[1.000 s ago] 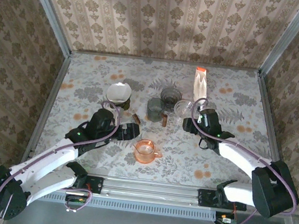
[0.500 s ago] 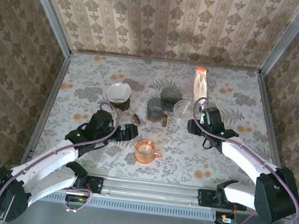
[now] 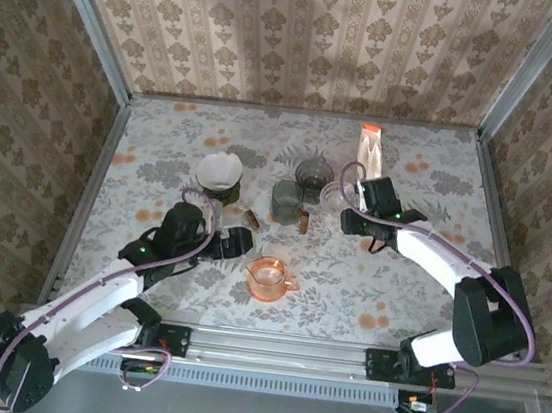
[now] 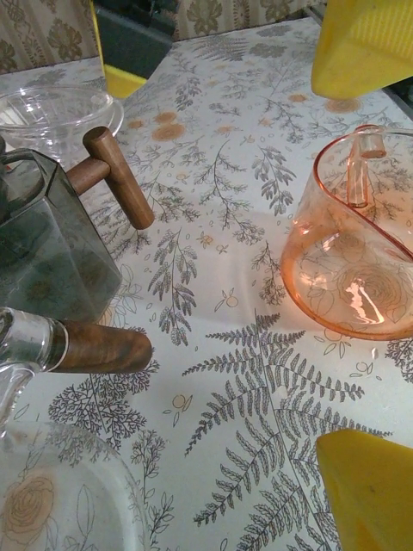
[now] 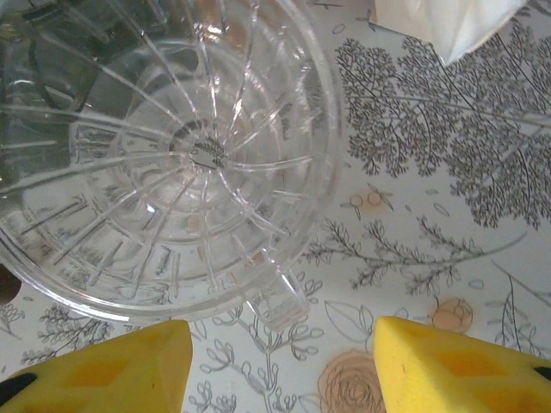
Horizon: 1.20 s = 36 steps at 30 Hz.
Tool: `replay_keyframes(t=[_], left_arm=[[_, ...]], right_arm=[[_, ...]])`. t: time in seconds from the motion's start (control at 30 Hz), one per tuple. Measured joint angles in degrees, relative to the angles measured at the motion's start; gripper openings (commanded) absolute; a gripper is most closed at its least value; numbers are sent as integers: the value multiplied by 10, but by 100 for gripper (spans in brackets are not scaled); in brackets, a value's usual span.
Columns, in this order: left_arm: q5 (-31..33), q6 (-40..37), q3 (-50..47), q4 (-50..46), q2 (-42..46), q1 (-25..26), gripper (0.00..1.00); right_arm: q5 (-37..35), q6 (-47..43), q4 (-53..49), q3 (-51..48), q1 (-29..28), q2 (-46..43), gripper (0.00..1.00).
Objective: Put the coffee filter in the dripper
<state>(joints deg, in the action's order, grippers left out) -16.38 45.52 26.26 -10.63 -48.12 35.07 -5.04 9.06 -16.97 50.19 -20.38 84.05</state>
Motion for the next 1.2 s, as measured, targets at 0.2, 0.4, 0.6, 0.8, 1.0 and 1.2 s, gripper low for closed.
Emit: replay_keyframes(t=[0.2,0.4,0.6,0.8,1.0,1.2], left_arm=[[-4,0,0,0,0,-3,100],[-8,0,0,5,-6,-7,100],[-11,0,0,8,-10,-8,100],[-14,0,0,8,-13,-10,99],[-14,0,0,8,-13,-10,100],[-14,0,0,8,-13,-10,100]], right_arm=[[10,-21,0,31,0,36,56],[12,-19,0,31,0,39,63],[11,-12,0,31,0,37,64],[11,-12,0,37,0,50,64],[7,-5,-6,63,0,86,57],[3,6,-13,86,0,112,43]])
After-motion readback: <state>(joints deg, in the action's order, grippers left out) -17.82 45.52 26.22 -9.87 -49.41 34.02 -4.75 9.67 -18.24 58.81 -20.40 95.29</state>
